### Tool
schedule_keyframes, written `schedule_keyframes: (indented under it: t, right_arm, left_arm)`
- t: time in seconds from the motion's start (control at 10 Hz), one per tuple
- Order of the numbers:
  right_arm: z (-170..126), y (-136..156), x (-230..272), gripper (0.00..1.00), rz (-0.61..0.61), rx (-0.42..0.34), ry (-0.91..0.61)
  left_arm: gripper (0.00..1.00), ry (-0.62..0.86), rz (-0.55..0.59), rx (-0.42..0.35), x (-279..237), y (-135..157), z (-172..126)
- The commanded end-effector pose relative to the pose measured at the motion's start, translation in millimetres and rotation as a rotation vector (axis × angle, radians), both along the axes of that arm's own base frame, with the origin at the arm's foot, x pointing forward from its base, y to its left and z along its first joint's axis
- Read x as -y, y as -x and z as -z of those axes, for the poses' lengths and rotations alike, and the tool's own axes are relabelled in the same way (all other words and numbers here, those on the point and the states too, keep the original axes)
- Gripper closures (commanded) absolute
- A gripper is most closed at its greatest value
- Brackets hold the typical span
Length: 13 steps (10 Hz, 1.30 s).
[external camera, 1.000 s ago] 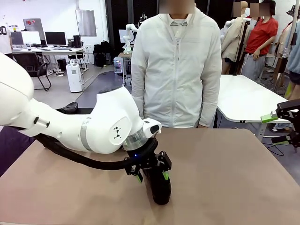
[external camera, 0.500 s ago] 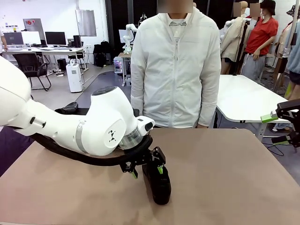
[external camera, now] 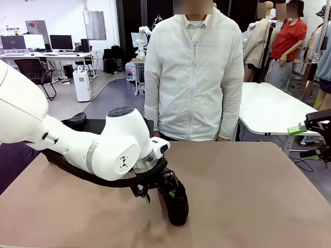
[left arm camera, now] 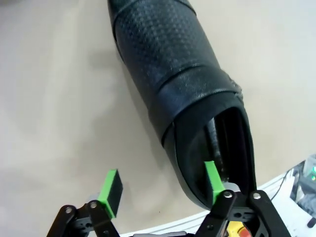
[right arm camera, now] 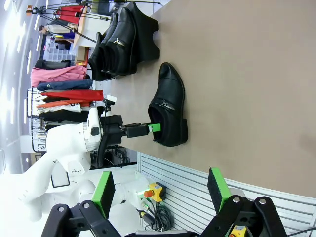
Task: Organize the shoes by placing them on the stand.
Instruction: Place the Shoe from the middle of the table onto the Shoes Stand.
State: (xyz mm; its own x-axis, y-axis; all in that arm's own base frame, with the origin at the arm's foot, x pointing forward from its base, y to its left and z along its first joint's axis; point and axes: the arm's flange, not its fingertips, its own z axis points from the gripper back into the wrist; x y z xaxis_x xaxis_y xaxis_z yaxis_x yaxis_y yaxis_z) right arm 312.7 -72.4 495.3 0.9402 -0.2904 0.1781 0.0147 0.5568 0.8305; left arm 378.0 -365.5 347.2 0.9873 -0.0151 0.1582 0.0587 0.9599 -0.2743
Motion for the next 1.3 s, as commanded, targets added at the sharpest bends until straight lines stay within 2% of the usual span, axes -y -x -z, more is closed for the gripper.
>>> schedule_keyframes:
  t: [0.0,0.8,1.0,1.1,1.2]
  right_arm:
    - [-4.7,-1.7,-0.7,0.00,0.009,0.003,-0.026]
    - [-4.7,-1.7,-0.7,0.00,0.009,0.003,-0.026]
    - [-4.7,-1.7,-0.7,0.00,0.009,0.003,-0.026]
    - [-4.7,-1.7,-0.7,0.00,0.009,0.003,-0.026]
    - [-4.7,-1.7,-0.7,0.00,0.009,0.003,-0.026]
  left_arm:
    - [1.00,-0.036,-0.042,0.078,9.1,0.7,-2.3]
    - [1.00,-0.049,-0.039,0.091,6.4,4.7,-7.2]
    - [1.00,-0.043,0.000,0.119,-0.6,10.3,-26.2]
    - [1.00,-0.028,0.069,0.160,-4.5,19.7,-49.8]
    - [1.00,-0.018,0.185,0.201,-10.3,36.3,-80.0]
